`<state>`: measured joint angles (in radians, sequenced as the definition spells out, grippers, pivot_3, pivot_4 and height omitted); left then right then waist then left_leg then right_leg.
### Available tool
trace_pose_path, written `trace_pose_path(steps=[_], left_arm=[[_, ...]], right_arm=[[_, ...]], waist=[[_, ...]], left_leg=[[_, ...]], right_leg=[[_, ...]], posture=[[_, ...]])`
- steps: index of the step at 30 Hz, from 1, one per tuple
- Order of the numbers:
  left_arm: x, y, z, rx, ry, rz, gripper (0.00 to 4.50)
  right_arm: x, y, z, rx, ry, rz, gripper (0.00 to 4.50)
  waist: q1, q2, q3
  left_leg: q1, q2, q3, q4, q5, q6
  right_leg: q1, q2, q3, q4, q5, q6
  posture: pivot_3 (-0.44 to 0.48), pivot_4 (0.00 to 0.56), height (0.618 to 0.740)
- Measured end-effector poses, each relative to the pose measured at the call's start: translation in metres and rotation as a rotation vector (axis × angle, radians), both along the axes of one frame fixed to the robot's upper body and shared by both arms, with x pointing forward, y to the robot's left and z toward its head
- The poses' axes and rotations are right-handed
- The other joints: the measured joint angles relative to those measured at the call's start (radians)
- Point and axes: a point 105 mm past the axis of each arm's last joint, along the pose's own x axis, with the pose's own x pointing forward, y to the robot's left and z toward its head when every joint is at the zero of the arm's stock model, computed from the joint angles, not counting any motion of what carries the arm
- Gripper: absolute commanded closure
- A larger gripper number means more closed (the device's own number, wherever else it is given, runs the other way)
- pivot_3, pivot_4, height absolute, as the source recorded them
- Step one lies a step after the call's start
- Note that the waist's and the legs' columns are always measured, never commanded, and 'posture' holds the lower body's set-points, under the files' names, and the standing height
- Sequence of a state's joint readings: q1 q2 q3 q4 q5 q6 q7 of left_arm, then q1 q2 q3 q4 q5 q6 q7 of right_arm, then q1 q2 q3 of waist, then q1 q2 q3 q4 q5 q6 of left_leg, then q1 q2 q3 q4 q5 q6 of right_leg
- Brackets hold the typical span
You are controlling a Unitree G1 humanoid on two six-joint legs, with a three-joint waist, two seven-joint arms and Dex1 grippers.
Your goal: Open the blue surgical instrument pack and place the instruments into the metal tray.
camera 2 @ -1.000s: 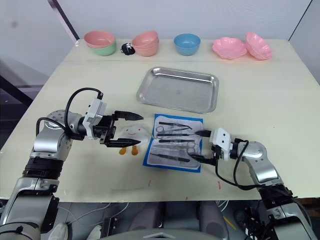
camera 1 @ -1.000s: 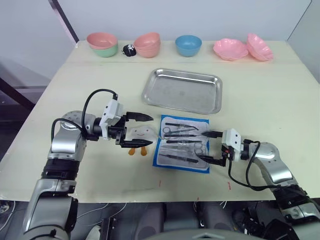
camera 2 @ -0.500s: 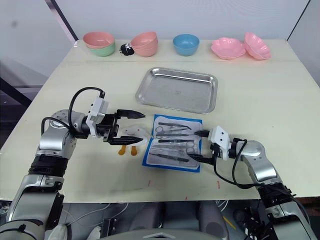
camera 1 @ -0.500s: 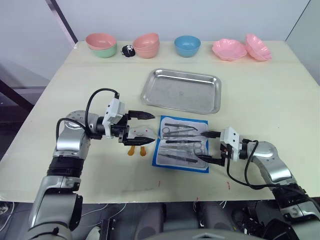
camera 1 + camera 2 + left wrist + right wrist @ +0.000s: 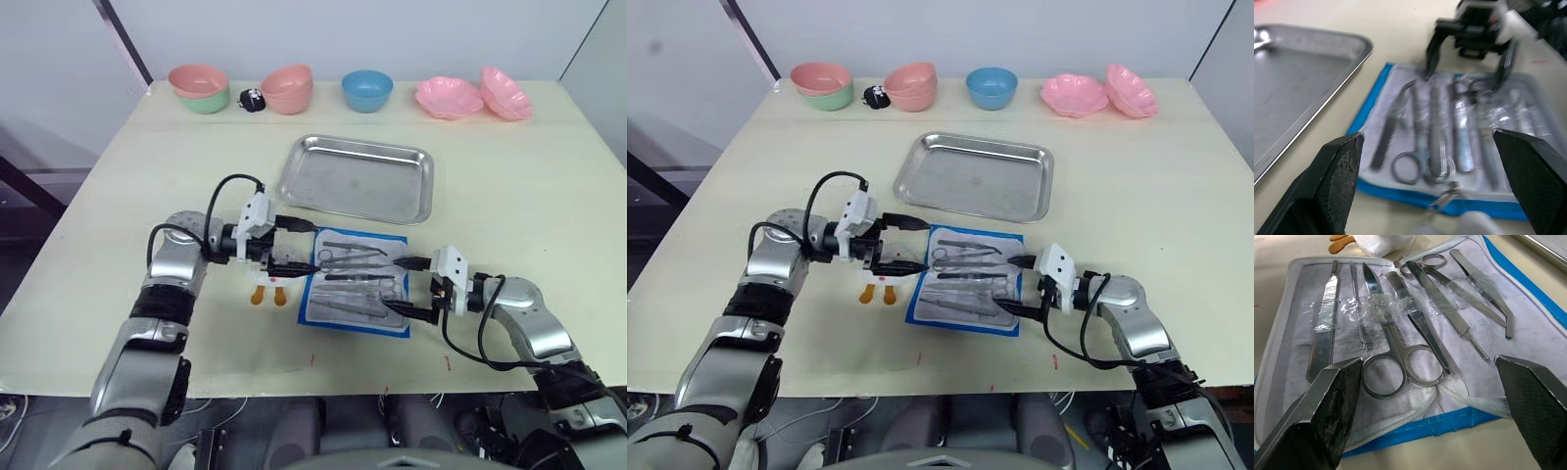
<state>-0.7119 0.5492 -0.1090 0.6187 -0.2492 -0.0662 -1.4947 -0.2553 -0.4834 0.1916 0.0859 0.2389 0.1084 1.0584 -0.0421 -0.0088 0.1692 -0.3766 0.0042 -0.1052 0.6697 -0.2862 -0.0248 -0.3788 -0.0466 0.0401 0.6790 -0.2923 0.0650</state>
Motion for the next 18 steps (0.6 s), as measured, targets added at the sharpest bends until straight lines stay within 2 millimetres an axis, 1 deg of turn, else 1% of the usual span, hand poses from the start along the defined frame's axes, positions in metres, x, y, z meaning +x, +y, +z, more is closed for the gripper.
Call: trace_pose_path(steps=[3, 7, 9, 10, 12, 18], left_arm=[[0.008, -0.010, -0.002, -0.024, 0.012, 0.012, 0.04], [0.008, -0.008, -0.009, 0.001, 0.029, 0.002, 0.04], [0.008, -0.007, -0.011, 0.007, 0.037, 0.002, 0.54], [0.009, -0.006, -0.012, 0.011, 0.041, 0.006, 0.66], [0.011, -0.006, -0.013, 0.010, 0.042, 0.010, 1.39], [0.014, -0.009, -0.013, 0.014, 0.037, -0.015, 1.39]], right_arm=[[0.000, 0.001, 0.000, -0.002, -0.001, 0.002, 0.00], [-0.001, 0.002, 0.000, -0.003, -0.004, -0.002, 0.00], [0.000, 0.001, 0.000, -0.004, -0.005, -0.004, 0.00], [0.000, 0.001, 0.000, -0.004, -0.005, -0.005, 0.00], [0.000, 0.002, 0.000, -0.004, -0.006, -0.006, 0.00], [-0.001, 0.002, 0.000, -0.005, -0.008, -0.005, 0.00]], waist=[[-0.002, 0.000, 0.000], [-0.004, 0.000, 0.000], [-0.002, 0.000, 0.000], [-0.002, 0.000, 0.000], [-0.002, 0.000, 0.000], [-0.003, 0.000, 0.000]], left_leg=[[0.000, 0.000, 0.000, 0.000, 0.000, 0.000], [0.000, 0.000, 0.000, 0.000, 0.000, 0.000], [0.000, 0.000, 0.000, 0.000, 0.000, 0.000], [0.000, 0.000, 0.000, 0.000, 0.000, 0.000], [0.000, 0.000, -0.001, 0.000, 0.000, 0.000], [0.000, 0.000, -0.001, 0.000, 0.000, 0.000]], right_leg=[[0.000, 0.000, 0.000, 0.000, 0.000, 0.000], [0.000, 0.000, 0.000, 0.000, 0.000, 0.000], [0.000, 0.000, 0.000, 0.000, 0.000, 0.000], [0.000, 0.000, 0.000, 0.000, 0.000, 0.000], [0.000, 0.000, 0.000, 0.000, 0.000, 0.000], [0.000, 0.000, 0.000, 0.000, 0.000, 0.000]], posture=[[0.000, 0.150, 0.740], [0.000, 0.150, 0.740], [0.000, 0.150, 0.740], [0.000, 0.150, 0.740], [0.000, 0.150, 0.740], [0.000, 0.150, 0.740]])
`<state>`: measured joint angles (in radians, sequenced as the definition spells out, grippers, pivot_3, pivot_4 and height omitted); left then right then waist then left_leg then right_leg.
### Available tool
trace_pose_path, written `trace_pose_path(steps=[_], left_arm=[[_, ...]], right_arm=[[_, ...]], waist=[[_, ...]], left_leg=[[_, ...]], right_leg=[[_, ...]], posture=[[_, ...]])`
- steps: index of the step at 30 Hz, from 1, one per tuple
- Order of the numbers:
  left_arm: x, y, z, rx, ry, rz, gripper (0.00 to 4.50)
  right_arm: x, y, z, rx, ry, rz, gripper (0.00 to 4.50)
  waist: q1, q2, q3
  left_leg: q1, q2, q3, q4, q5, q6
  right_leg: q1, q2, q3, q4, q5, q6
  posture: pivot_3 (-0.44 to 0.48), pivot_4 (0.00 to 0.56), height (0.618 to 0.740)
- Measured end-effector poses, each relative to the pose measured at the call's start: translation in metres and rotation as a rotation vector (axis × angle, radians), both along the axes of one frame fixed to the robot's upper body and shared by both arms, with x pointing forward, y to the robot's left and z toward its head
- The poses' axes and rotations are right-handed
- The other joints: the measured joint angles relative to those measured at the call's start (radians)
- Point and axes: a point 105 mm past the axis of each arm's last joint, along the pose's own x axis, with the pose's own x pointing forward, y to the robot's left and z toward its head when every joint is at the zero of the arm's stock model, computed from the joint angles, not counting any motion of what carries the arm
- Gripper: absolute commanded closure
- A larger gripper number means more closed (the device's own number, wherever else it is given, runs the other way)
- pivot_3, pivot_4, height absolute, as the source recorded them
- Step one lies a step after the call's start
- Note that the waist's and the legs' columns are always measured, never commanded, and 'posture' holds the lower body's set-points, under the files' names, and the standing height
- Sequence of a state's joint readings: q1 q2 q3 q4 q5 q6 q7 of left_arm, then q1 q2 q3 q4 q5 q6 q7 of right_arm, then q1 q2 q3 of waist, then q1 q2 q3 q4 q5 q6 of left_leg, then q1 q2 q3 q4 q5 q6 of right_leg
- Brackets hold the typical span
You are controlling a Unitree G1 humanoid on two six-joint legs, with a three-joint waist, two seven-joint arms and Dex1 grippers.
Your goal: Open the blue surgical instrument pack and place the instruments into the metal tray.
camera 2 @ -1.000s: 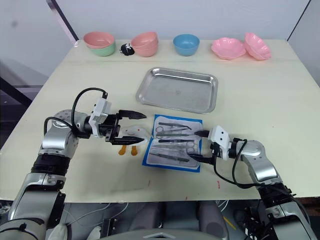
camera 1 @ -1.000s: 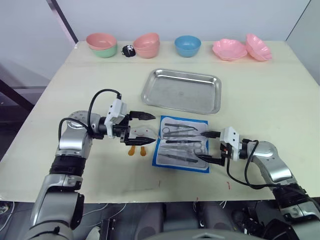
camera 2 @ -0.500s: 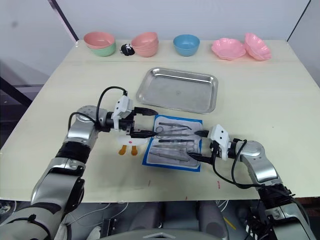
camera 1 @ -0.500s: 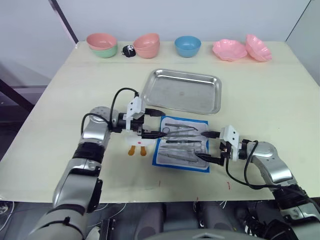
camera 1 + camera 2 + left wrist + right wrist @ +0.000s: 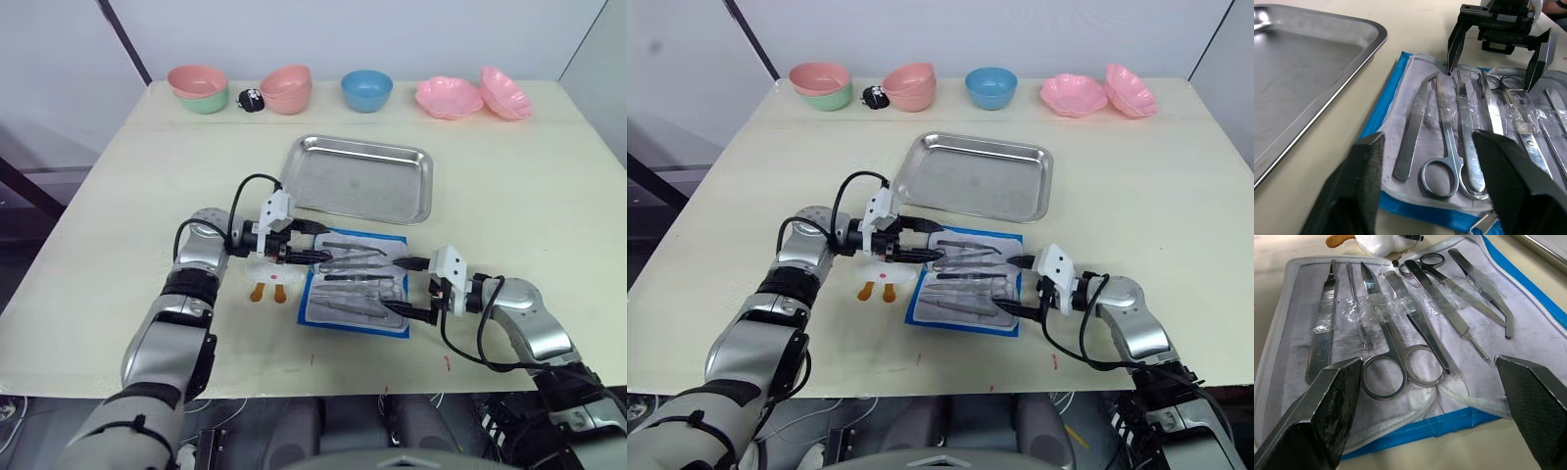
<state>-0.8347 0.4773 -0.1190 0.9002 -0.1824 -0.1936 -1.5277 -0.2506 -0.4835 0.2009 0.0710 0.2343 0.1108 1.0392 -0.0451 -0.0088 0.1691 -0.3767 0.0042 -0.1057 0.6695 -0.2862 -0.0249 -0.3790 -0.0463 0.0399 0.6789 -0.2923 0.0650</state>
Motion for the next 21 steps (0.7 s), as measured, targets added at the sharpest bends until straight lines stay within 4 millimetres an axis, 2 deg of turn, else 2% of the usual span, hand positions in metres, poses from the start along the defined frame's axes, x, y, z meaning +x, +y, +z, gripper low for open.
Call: trace_pose_path(steps=[4, 6, 8, 21], left_arm=[[0.005, 0.002, 0.000, 0.039, -0.004, -0.009, 1.39], [0.006, 0.003, 0.001, 0.054, 0.000, -0.014, 1.91], [0.009, 0.002, 0.005, 0.070, -0.003, -0.019, 2.68], [0.014, -0.006, 0.007, 0.210, -0.042, -0.085, 2.68]], right_arm=[[0.000, 0.001, 0.000, 0.000, -0.001, -0.002, 0.00], [0.000, 0.002, 0.000, 0.004, -0.001, -0.002, 0.00], [0.001, 0.003, 0.000, 0.009, -0.001, -0.003, 0.00], [0.001, 0.005, -0.001, 0.011, -0.006, -0.008, 0.00]], waist=[[0.000, 0.000, 0.000], [-0.001, 0.000, 0.000], [-0.001, 0.000, 0.000], [-0.003, 0.000, 0.000]], left_leg=[[0.000, 0.000, 0.000, 0.000, 0.000, 0.000], [0.000, 0.000, 0.000, 0.000, 0.000, 0.000], [0.000, 0.000, 0.000, 0.000, 0.000, 0.000], [0.000, 0.000, 0.000, 0.000, 0.000, 0.000]], right_leg=[[0.000, 0.000, 0.000, 0.000, 0.000, 0.000], [0.000, 0.000, 0.000, 0.000, 0.000, 0.000], [0.000, 0.000, 0.000, 0.000, 0.000, 0.000], [0.000, 0.000, 0.000, 0.000, 0.000, 0.000]], posture=[[0.000, 0.150, 0.740], [0.000, 0.150, 0.740], [0.000, 0.150, 0.740], [0.000, 0.150, 0.740]])
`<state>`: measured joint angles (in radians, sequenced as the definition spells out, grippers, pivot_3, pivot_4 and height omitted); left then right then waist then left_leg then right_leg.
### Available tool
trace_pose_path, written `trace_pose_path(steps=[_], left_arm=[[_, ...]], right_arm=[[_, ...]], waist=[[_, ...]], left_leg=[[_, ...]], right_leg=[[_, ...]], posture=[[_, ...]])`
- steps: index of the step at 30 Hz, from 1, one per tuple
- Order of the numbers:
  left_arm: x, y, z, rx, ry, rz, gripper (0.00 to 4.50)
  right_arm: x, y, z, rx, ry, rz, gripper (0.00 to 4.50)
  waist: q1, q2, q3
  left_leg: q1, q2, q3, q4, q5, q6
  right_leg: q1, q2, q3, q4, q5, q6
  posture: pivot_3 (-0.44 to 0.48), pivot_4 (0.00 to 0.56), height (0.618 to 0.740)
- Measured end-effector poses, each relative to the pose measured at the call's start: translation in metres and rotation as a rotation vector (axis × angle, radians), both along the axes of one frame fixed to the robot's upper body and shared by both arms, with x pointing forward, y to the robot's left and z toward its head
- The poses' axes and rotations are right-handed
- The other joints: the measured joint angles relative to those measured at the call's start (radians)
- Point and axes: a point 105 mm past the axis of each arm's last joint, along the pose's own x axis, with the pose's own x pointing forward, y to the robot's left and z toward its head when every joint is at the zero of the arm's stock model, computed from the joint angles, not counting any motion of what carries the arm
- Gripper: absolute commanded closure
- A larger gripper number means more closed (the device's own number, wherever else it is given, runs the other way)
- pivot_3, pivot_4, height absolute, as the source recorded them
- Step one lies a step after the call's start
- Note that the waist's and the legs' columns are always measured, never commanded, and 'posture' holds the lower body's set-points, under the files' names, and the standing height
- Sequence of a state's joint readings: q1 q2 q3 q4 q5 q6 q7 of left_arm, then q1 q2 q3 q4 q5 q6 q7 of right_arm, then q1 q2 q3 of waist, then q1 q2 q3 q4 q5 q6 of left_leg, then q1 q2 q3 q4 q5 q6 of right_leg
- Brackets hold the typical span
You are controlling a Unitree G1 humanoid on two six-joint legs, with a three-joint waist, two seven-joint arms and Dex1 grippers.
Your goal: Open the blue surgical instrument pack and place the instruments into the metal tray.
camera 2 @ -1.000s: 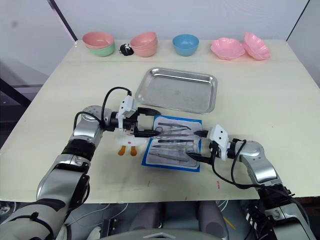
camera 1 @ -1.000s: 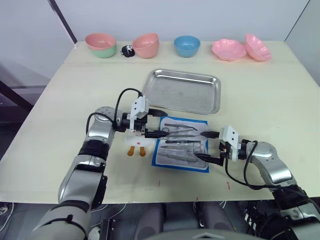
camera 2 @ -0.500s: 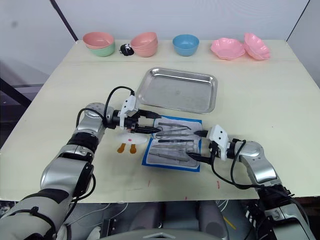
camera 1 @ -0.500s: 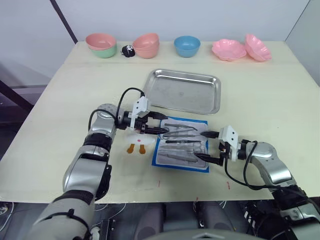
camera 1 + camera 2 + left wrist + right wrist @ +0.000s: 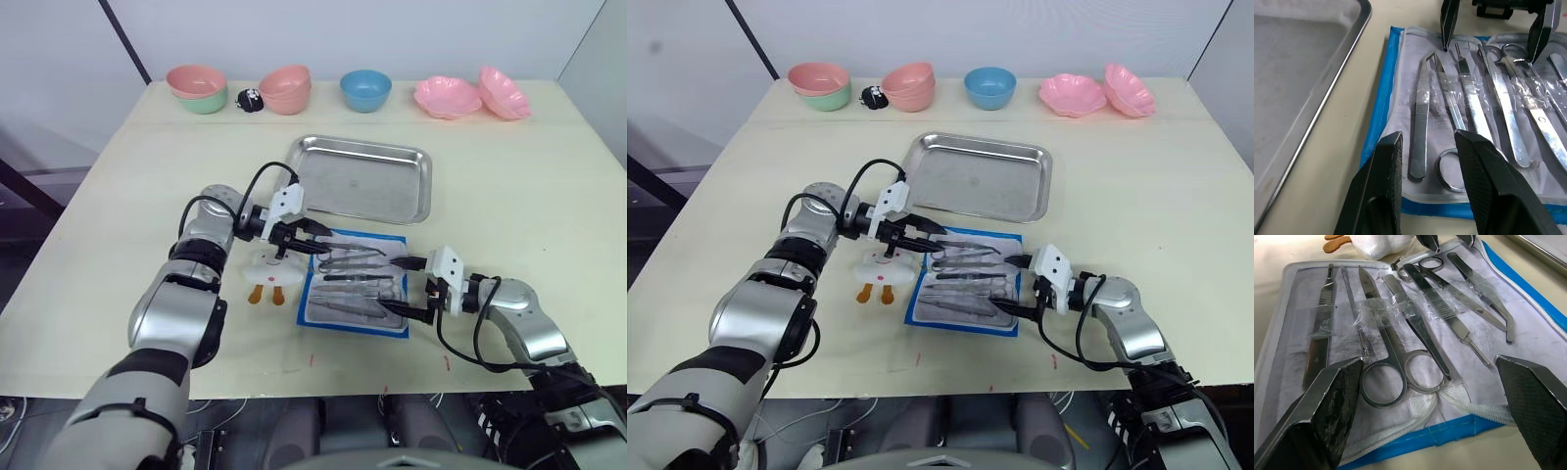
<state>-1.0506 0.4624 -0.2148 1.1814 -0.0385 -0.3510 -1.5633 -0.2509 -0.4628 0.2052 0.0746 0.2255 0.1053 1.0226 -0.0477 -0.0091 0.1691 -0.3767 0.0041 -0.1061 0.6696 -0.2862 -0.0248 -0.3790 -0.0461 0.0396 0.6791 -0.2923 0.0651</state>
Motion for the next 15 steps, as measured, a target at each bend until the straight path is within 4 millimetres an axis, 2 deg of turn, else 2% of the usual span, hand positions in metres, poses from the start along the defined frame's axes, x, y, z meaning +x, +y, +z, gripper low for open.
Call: trace_pose_path(steps=[15], left_arm=[[0.006, -0.005, -0.011, 0.089, 0.023, 0.036, 2.68]], right_arm=[[0.000, 0.003, -0.001, 0.009, -0.009, -0.013, 0.00]], waist=[[-0.007, 0.000, 0.000]], left_leg=[[0.000, 0.000, -0.001, 0.000, 0.000, 0.000]], right_leg=[[0.000, 0.000, 0.000, 0.000, 0.000, 0.000]], posture=[[0.000, 0.150, 0.740]])
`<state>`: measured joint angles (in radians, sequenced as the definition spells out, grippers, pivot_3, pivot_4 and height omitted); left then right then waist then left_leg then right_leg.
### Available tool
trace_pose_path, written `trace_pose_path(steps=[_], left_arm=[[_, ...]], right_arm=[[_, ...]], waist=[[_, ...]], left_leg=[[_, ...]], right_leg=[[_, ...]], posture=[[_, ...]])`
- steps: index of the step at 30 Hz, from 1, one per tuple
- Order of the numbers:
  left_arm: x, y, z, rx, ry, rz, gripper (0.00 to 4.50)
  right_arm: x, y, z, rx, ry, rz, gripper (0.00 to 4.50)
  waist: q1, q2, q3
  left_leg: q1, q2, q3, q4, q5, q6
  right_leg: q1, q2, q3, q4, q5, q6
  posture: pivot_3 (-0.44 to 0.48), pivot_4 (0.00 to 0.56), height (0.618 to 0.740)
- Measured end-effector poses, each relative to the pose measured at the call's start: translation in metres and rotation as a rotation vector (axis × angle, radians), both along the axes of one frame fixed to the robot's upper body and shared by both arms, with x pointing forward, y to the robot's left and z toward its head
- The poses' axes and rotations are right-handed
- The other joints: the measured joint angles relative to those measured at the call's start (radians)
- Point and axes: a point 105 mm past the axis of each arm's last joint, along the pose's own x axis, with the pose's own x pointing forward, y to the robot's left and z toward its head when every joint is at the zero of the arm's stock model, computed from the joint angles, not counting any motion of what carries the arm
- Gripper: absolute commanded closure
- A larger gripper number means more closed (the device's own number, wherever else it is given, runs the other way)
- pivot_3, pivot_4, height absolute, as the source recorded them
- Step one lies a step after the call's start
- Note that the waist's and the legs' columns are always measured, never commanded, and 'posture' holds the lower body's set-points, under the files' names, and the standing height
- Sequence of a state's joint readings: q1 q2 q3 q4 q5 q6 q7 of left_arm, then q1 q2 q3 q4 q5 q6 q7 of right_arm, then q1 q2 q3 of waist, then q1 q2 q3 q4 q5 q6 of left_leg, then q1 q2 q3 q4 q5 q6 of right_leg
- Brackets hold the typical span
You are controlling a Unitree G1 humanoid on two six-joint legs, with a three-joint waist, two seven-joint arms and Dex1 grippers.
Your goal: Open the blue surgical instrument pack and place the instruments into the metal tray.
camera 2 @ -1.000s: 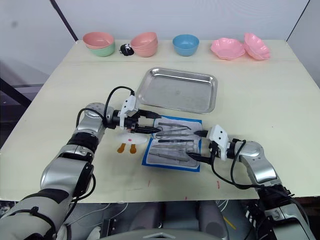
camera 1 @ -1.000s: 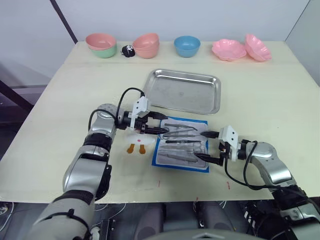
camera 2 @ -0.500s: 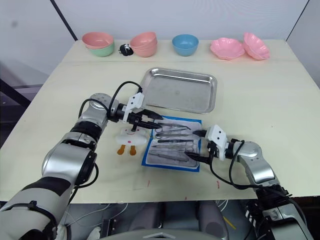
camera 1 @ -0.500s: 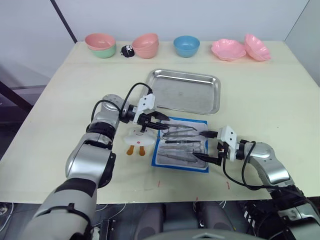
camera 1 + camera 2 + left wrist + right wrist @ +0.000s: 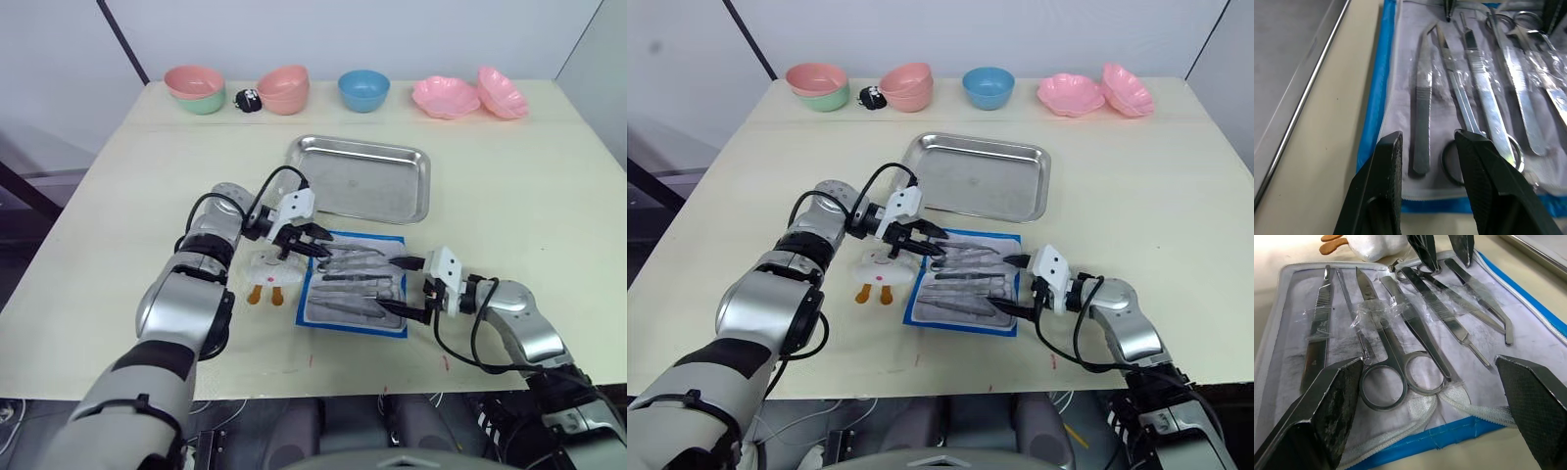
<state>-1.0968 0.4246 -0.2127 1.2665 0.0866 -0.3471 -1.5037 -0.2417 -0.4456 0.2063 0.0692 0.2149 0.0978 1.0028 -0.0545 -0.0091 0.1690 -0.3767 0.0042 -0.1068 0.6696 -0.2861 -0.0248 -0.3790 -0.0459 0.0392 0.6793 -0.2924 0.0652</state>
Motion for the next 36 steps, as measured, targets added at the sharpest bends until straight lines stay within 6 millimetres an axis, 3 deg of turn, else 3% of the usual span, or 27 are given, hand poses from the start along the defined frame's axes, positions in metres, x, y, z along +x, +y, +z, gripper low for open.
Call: trace_pose_path(steps=[22, 28, 36], left_arm=[[0.0058, -0.0053, -0.0012, 0.078, -0.049, 0.000, 2.68], [0.0040, -0.0097, -0.0022, 0.074, -0.032, -0.017, 4.44], [0.0038, -0.0101, -0.0032, 0.079, -0.038, -0.021, 4.44]], right_arm=[[0.0001, 0.0009, -0.0010, -0.005, -0.003, -0.002, 0.00], [-0.0003, 0.0000, -0.0018, -0.002, -0.006, -0.004, 0.00], [-0.0019, 0.0030, -0.0049, 0.015, 0.004, -0.014, 0.00]], waist=[[-0.002, -0.001, -0.003], [-0.002, 0.000, -0.003], [-0.002, -0.001, -0.004]], left_leg=[[0.000, 0.000, 0.000, 0.000, 0.000, 0.000], [0.001, 0.000, 0.000, 0.000, 0.000, 0.000], [0.001, 0.000, 0.000, 0.000, 0.000, 0.000]], right_leg=[[0.001, 0.000, 0.000, 0.000, 0.000, 0.000], [0.001, 0.000, 0.000, 0.000, 0.000, 0.000], [0.001, 0.000, 0.000, 0.000, 0.000, 0.000]], posture=[[0.000, 0.150, 0.740], [0.000, 0.150, 0.740], [0.000, 0.150, 0.740]])
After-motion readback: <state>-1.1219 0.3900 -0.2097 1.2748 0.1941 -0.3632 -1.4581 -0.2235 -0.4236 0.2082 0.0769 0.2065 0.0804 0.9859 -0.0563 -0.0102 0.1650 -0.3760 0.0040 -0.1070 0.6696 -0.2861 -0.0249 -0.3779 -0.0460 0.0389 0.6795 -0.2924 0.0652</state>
